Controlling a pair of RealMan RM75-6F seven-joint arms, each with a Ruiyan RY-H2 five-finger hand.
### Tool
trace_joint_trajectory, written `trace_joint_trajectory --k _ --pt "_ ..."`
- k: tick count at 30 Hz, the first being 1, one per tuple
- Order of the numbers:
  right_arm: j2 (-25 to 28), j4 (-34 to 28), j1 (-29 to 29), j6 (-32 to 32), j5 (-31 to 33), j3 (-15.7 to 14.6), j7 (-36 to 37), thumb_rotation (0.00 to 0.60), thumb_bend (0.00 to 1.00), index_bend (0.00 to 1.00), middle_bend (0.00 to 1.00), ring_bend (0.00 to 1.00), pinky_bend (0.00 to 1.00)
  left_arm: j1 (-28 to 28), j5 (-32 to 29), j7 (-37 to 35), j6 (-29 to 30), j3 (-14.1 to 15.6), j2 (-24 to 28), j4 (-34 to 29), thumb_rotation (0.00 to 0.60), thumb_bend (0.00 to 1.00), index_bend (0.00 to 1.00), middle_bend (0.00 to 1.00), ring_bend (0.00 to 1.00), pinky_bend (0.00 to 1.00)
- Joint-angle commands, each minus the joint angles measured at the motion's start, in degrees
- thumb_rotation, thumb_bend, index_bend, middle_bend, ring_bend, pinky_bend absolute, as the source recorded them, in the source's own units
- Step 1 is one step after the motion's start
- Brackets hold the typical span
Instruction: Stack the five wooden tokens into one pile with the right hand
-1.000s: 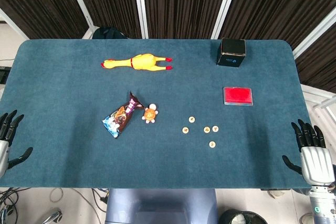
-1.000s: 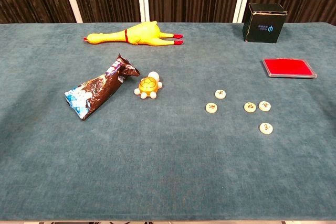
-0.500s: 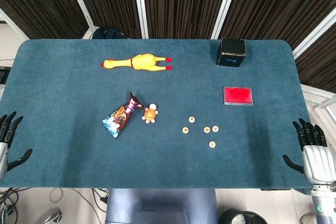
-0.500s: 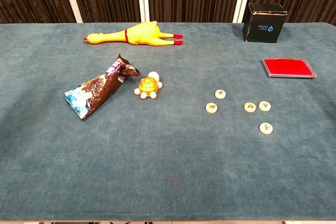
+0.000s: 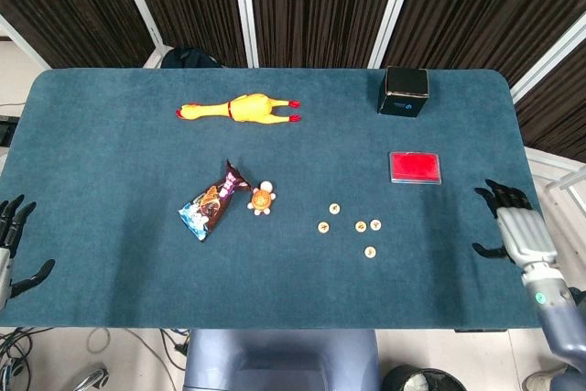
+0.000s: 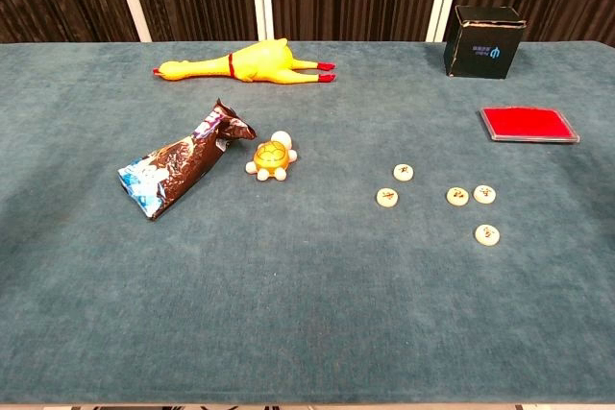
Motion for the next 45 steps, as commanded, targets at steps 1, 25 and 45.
trace_joint_trajectory --k 1,25,45 --pt "-1.26 0.88 6.47 -6.2 8.05 2.06 -5.99 0.6 0.24 0.2 0.0 0.04 0.0 0.05 -0.05 -0.24 -0.02 0.01 0.03 -0.07 0.6 0.2 0.09 0.0 0.0 0.0" --pt "-19.0 8.03 17.42 -5.19 23.02 -2.02 -22.15 0.6 0.29 0.35 0.0 0.04 0.0 0.16 -1.14 -0.83 -0.88 -0.26 0.11 -0.47 0.6 0.2 0.09 0.0 0.0 0.01" --pt "-25.49 9.02 19.36 -0.95 25.33 -2.75 -25.16 0.6 0.34 0.39 0.0 0.05 0.0 0.19 -1.51 -1.63 -1.2 -0.43 0.25 -0.63 0.6 0.2 0.09 0.0 0.0 0.01"
